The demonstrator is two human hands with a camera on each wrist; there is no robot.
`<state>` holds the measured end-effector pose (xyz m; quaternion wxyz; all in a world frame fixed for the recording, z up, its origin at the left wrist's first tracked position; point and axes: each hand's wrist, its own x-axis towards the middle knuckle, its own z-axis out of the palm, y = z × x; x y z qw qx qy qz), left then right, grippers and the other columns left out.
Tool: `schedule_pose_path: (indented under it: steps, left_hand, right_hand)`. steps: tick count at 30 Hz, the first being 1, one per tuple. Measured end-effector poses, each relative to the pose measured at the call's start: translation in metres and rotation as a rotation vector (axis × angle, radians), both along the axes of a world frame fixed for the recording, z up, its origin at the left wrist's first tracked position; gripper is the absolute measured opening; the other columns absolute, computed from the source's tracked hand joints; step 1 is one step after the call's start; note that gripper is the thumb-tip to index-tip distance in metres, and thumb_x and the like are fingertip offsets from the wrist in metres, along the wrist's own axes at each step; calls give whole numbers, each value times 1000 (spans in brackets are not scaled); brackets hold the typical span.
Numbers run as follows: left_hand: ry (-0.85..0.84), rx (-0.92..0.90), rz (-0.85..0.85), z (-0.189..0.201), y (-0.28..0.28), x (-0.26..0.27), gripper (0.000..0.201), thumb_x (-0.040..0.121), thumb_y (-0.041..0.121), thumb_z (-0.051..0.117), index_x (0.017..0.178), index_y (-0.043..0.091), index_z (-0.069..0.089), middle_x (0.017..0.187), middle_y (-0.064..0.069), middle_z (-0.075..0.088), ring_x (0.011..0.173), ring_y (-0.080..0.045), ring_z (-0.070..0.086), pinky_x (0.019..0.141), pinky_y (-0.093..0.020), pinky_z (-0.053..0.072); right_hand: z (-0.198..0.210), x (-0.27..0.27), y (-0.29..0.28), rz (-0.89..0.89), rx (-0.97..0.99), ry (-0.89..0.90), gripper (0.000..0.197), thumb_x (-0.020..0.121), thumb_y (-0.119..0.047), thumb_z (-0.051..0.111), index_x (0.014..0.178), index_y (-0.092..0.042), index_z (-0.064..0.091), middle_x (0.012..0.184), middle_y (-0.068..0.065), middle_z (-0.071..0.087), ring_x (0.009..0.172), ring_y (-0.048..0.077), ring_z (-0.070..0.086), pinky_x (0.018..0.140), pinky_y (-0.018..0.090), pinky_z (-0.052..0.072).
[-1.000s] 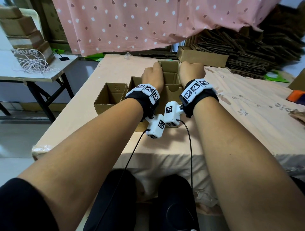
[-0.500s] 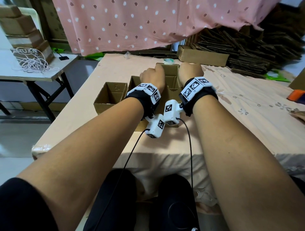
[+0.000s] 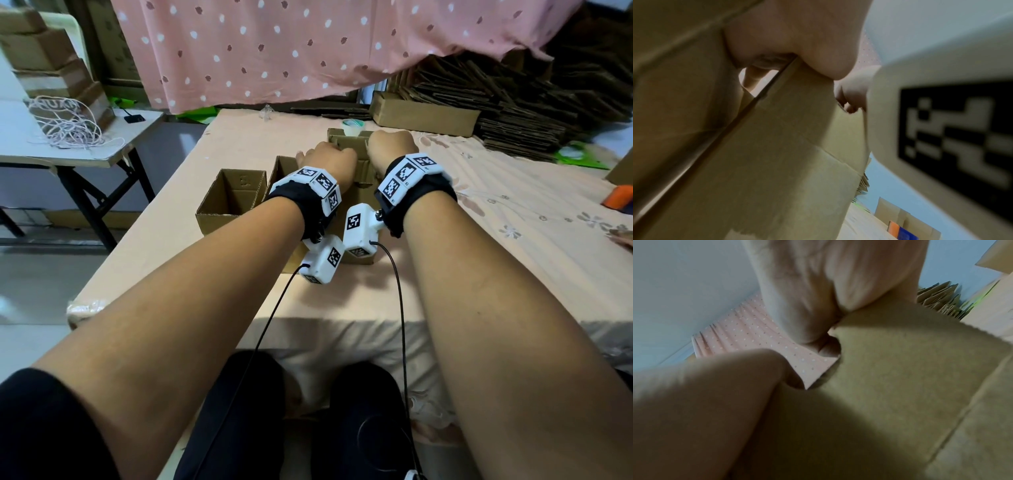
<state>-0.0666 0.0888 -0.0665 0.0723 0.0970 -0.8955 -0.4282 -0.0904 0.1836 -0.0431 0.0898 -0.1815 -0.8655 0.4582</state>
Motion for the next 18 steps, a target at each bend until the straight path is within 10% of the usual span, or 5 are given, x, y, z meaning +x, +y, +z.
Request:
schedule_pose_path:
  steps: [4, 6, 10, 18]
  left_hand:
    - [-1, -26, -37, -1, 0, -4, 39, 89, 22, 47, 122, 17, 68, 112, -10, 63, 112, -31, 54, 117, -43, 31]
    - [-41, -51, -81, -1, -3, -9, 39, 91, 21, 48, 125, 22, 66, 123, -8, 63, 120, -29, 53, 119, -41, 30]
    - [-70, -7, -121, -1, -6, -17, 36, 93, 21, 48, 126, 26, 62, 129, -10, 63, 126, -31, 53, 119, -41, 31]
    - [-45, 57, -46, -10, -5, -30, 24, 93, 16, 44, 107, 22, 63, 119, -9, 67, 123, -31, 56, 112, -43, 39]
  right_hand:
    - [-5, 2, 5, 70, 143, 4, 6, 88, -15, 55, 91, -14, 60, 91, 8, 65, 97, 27, 63, 59, 26, 39]
    - [-5, 1, 7, 80, 158, -29, 19, 90, -10, 54, 74, -19, 49, 76, 4, 55, 107, 27, 64, 51, 23, 35]
    - [-5, -3, 12, 24, 194, 21, 24, 96, -9, 50, 116, -4, 63, 119, 12, 67, 111, 28, 63, 71, 26, 41]
    - [-10, -10, 14, 105, 186, 58, 35, 97, -12, 49, 129, -11, 64, 128, 10, 64, 118, 26, 61, 74, 24, 39]
